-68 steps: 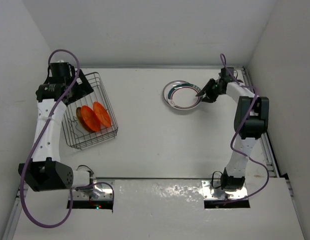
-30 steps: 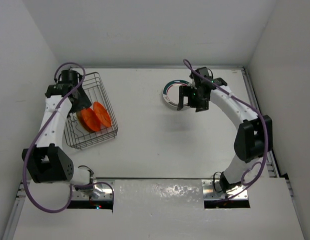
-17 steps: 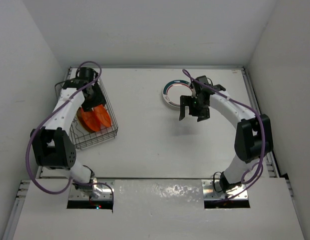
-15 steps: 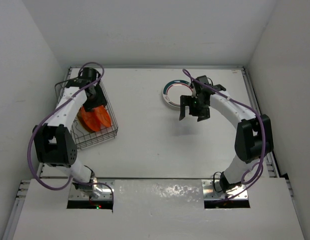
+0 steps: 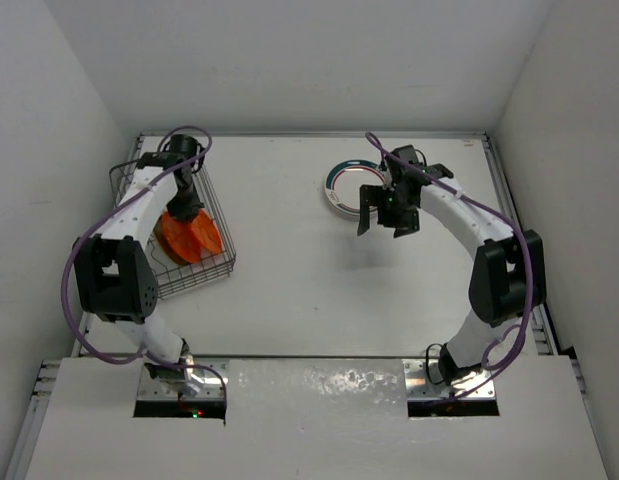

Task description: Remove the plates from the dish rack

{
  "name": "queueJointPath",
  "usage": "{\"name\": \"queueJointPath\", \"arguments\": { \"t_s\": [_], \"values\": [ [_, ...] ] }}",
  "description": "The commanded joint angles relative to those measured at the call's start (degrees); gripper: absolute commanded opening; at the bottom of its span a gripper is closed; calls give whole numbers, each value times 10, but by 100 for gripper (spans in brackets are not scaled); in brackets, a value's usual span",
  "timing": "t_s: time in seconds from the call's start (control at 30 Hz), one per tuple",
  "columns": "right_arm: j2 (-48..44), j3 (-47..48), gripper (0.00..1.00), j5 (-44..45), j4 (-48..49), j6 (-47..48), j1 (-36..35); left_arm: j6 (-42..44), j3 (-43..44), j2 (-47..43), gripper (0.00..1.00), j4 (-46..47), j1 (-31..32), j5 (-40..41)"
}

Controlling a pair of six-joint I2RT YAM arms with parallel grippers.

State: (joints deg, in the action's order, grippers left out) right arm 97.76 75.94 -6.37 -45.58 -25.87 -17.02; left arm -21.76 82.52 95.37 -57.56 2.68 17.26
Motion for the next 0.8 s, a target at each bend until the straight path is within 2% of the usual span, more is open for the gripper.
{"name": "queueJointPath", "arguments": {
  "t_s": [0.0, 0.17, 0.37, 0.47, 0.5, 0.57, 0.6, 0.63, 0.67, 0.7, 0.77],
  "values": [
    [-29, 25, 99, 6, -6, 4, -1, 19, 40, 2, 0, -12, 7, 30],
    [-34, 31, 99, 0, -8, -2, -1, 43, 89, -6, 0, -34, 9, 45],
    [-22, 53, 99, -41, -19, -16, -1, 51, 202, -4, 0, -96, 8, 70],
    [-17, 62, 99, -92, -10, -31, -1, 53, 205, -28, 0, -87, 9, 86],
    [-15, 60, 99, -121, 27, -37, -1, 50, 207, -33, 0, -84, 8, 83],
    [-18, 33, 99, -250, 100, -94, -1, 58, 200, -62, 0, -44, 9, 47],
    [-23, 18, 99, -294, 218, -132, -4, 63, 185, -74, 0, -22, 9, -30],
    [-27, -11, 99, -343, 286, -211, -7, 66, 173, -100, 0, 1, 8, -82],
    [-29, -13, 99, -345, 364, -233, -19, 59, 163, -111, 0, 45, 8, -129],
    [-27, -7, 99, -340, 380, -246, -25, 50, 143, -120, 0, 67, 8, -218],
    [-15, 31, 99, -307, 379, -245, -42, 15, 105, -139, 0, 128, 8, -294]
  ]
}}
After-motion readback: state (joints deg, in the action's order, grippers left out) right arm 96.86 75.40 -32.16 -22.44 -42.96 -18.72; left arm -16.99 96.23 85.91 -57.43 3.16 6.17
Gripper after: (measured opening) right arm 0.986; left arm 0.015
